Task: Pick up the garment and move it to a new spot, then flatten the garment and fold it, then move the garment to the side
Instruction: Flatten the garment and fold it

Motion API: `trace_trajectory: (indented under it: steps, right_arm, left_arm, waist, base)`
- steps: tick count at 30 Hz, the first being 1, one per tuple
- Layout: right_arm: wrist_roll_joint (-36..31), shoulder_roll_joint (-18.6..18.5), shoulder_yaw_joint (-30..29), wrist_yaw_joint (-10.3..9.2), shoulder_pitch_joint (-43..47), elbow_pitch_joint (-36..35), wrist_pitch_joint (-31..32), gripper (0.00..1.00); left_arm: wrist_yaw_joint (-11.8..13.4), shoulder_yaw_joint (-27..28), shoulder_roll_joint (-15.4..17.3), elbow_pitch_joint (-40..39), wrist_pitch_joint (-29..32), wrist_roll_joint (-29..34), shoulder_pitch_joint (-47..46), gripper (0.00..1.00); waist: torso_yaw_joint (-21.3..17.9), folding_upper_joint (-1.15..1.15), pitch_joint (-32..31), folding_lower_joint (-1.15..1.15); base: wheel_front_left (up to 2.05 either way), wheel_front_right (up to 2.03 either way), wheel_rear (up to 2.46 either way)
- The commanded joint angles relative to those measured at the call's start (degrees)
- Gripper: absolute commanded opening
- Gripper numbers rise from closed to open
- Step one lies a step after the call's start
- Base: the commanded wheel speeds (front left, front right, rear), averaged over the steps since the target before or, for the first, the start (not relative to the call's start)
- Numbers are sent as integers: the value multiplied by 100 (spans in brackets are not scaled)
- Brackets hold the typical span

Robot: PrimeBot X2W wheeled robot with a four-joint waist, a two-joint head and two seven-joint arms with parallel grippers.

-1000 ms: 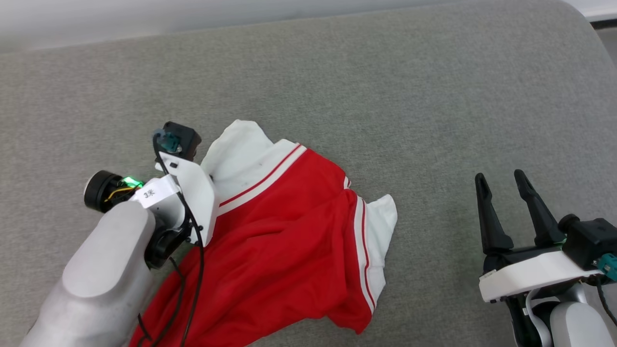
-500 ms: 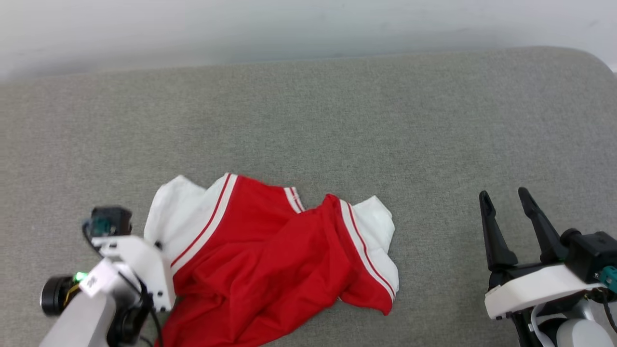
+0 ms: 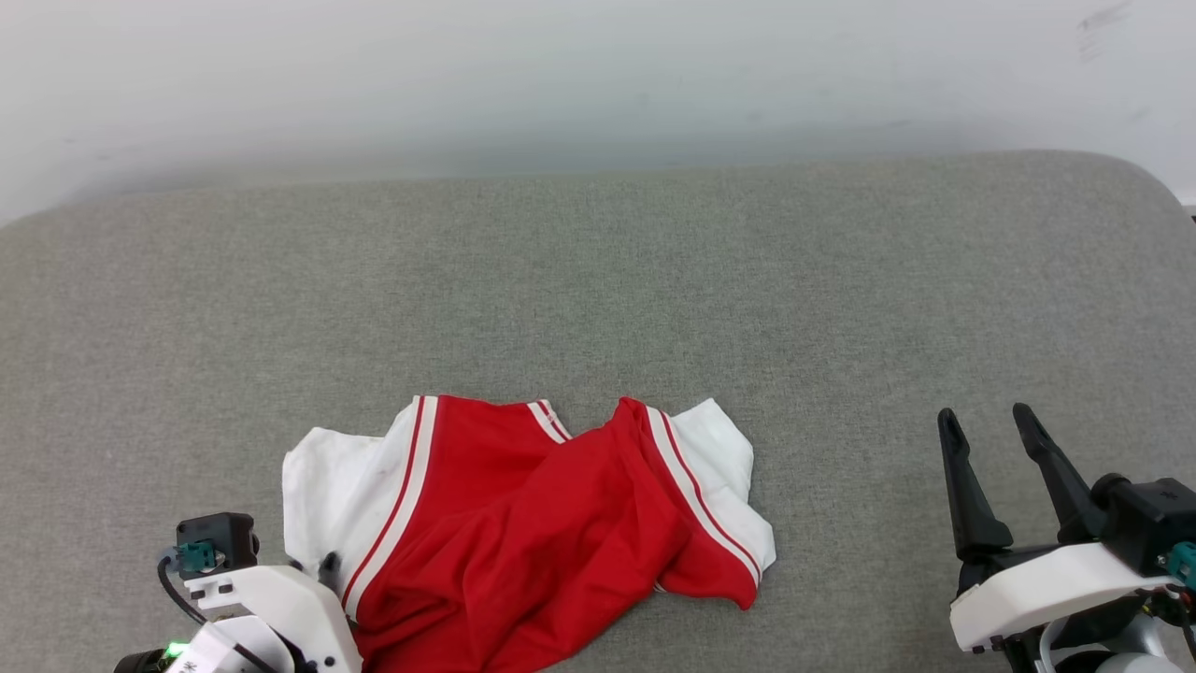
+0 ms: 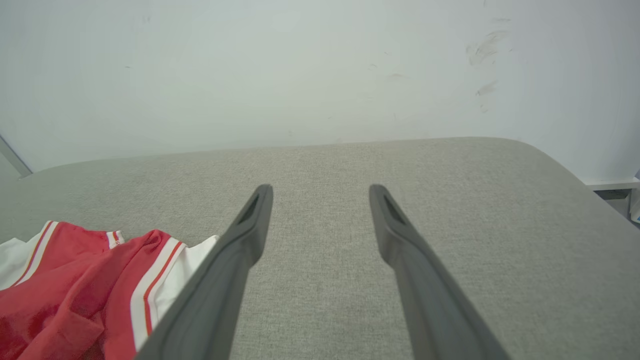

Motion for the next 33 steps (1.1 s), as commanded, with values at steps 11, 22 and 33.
trace_trajectory:
  steps: [11, 22, 33]
  right_arm:
    - [53, 8, -139, -4, 132, -90, 187, 100]
    - [406, -166, -197, -4, -95, 561, 1309, 100]
    - [1219, -1171, 1074, -4, -1303, 1090, 3000, 100]
  left_arm:
    - [-138, 178, -307, -309, -1878, 424, -289, 100]
    - [-40, -77, -559, -1074, -2594, 887, -448, 100]
    - [5, -131, -739, -1340, -2761, 1040, -547, 100]
  waist:
    - [87, 0, -234, 0]
    - [548, 0, 13, 0]
    - [971, 0, 482, 0]
  base:
    - [0, 0, 0]
    - [0, 0, 0]
    - [0, 0, 0]
